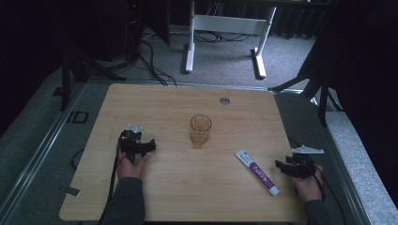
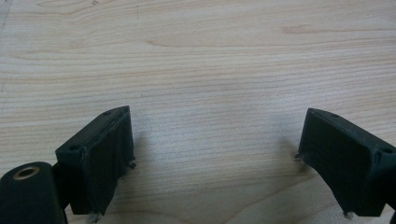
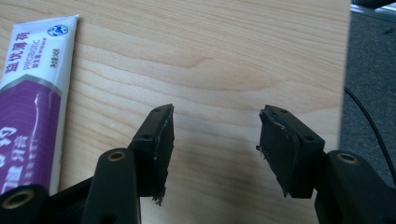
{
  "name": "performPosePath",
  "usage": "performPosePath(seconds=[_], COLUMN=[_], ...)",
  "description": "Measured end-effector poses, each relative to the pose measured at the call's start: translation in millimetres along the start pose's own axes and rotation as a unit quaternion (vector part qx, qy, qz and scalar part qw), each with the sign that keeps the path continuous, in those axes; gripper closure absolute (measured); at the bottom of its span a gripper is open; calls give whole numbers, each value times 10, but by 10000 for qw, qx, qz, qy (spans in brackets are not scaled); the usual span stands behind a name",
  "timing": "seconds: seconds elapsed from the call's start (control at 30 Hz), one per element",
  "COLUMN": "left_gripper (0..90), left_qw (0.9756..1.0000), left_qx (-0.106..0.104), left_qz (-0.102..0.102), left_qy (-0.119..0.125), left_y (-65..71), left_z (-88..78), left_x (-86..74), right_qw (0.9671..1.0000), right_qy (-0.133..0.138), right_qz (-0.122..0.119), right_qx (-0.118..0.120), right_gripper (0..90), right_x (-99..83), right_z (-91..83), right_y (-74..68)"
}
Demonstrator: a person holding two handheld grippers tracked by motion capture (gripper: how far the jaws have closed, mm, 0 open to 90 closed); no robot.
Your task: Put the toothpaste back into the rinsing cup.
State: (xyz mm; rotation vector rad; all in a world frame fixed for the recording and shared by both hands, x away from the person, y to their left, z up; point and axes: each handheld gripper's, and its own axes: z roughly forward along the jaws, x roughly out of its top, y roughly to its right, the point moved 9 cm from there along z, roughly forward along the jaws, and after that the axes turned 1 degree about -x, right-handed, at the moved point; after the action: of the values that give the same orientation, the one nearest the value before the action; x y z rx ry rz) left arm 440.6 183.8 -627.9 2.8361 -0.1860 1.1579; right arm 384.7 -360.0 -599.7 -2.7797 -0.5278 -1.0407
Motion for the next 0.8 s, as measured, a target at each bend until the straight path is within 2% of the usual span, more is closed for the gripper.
performPosePath(seconds=[0.2,0.4,0.6,0.8], left_gripper=[103,103,103,103], left_qw=[10000,10000,10000,10000], left_qx=[0,1,1,9], left_qz=[3,2,3,-5], left_qy=[-2,0,-1,-3], left_y=[0,0,0,2], left_z=[0,0,0,-1], left_x=[-1,0,-1,-1], right_qw=[9999,9993,9991,9984], right_qy=[-112,-222,-284,-353], right_qz=[-114,-253,-312,-425], right_qx=[-50,-141,-18,95], right_gripper=[479,493,551,561], right_x=[27,136,214,211], right_z=[-99,-215,-275,-304], right_y=[49,82,32,-111])
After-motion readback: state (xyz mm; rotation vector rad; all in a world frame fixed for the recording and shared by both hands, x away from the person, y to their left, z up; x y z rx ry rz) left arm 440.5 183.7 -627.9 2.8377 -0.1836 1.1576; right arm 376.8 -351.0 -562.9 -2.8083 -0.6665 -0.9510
